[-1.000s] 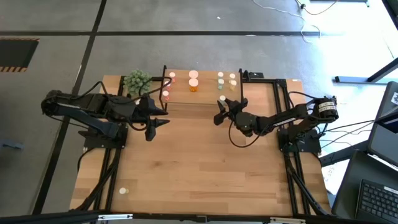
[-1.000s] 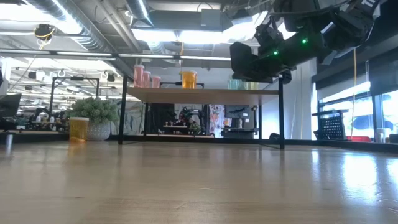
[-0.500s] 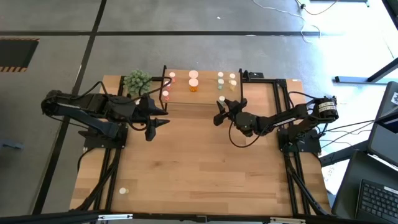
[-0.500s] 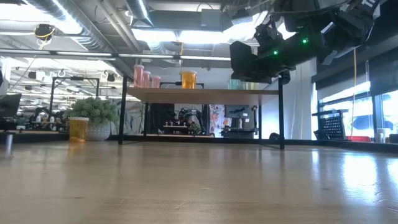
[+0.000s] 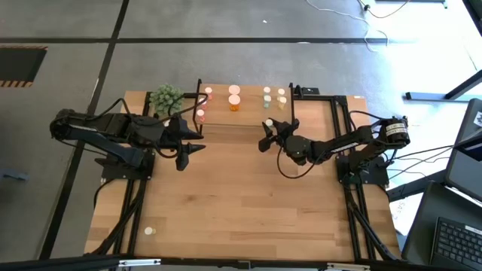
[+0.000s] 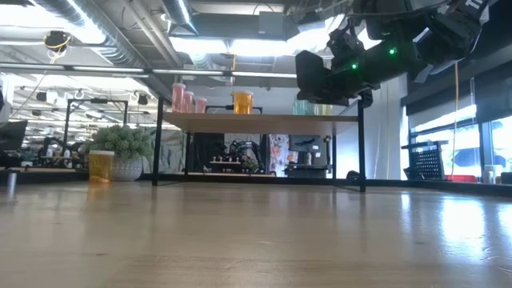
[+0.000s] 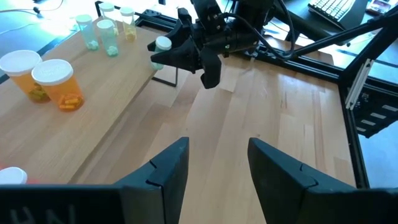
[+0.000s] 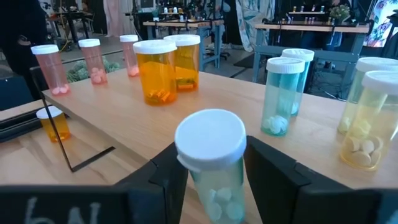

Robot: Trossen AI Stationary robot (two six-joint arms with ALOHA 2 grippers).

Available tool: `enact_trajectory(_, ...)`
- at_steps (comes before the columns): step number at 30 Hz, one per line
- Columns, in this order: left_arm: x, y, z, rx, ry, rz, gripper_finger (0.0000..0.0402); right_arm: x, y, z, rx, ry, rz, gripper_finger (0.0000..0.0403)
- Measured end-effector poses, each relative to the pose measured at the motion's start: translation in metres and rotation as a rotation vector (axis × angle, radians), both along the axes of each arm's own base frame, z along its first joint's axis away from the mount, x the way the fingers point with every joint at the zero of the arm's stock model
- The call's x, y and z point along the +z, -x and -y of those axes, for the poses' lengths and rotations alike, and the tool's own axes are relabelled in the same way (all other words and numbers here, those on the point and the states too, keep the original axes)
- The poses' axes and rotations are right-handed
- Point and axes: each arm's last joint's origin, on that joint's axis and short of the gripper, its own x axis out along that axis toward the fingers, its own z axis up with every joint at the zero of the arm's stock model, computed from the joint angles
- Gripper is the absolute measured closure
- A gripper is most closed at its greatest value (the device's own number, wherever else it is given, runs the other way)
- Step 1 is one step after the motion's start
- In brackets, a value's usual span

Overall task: Pick and place medicine bottles onto shelf by color
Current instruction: Put the blue medicine bottle on the shelf, aligned with the other blue medicine bottle

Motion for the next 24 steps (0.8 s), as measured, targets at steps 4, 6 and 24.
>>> enact_trajectory(4,0.0000,0.0000,0.0000,0.000,0.000,0.000,0.0242,0.0003,0.0000,0.0000,0.000,0.000,0.003,0.0264)
enact_trajectory(6,0.0000,0.0000,0.0000,0.000,0.000,0.000,0.0242,0.0003,-0.0001,0.0000,0.000,0.000,0.003,0.0276)
enact_trajectory(24,0.0000,0.0000,0.0000,0.001,0.001,0.000,0.0242,0.0099,-0.0010,0.0001,0.004,0.035,0.072,0.0295)
